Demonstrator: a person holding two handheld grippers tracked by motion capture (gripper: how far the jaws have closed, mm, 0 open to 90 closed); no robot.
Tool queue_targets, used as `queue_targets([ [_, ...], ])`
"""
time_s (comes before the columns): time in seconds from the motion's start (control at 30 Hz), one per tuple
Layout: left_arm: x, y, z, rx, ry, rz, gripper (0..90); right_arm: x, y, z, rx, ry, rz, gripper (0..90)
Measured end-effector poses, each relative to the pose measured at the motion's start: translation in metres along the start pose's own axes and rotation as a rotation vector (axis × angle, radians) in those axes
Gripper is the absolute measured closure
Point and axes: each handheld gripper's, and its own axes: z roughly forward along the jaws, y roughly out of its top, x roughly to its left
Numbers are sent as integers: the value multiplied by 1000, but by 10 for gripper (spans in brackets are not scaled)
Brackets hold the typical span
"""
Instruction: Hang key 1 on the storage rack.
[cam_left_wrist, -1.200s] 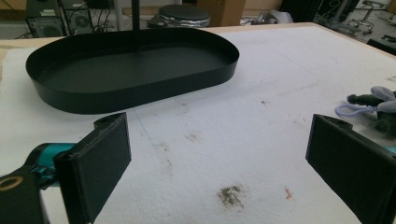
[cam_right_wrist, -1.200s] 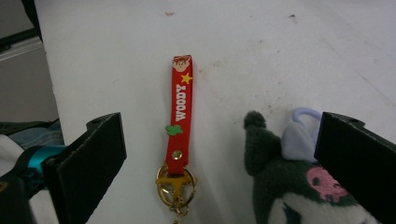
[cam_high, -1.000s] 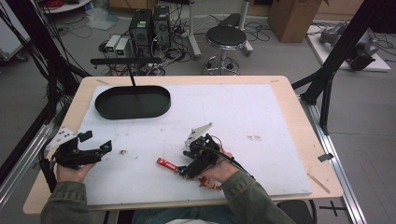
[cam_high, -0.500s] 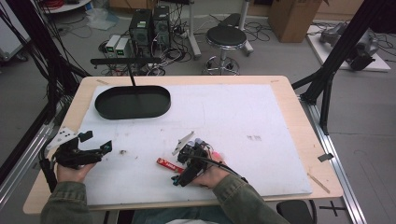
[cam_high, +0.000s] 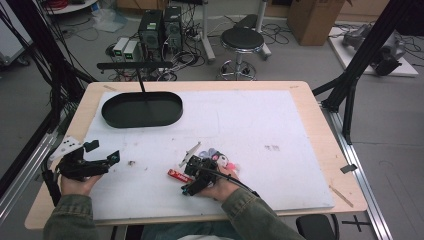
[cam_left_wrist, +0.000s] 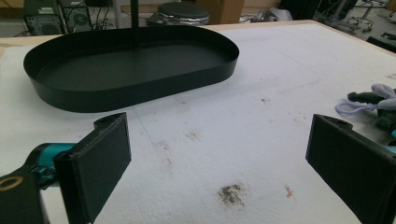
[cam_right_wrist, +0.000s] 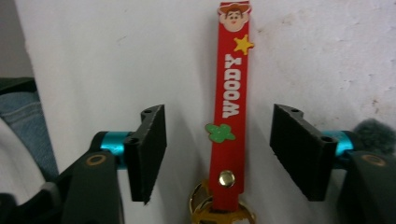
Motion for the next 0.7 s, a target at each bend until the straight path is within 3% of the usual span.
queue_targets([
  [0.53,0,0,0,-1,1,0,70,-4,7,6,-34,-16,26,565],
  [0.7,0,0,0,-1,1,0,70,-3,8,7,-29,-30,-7,594],
])
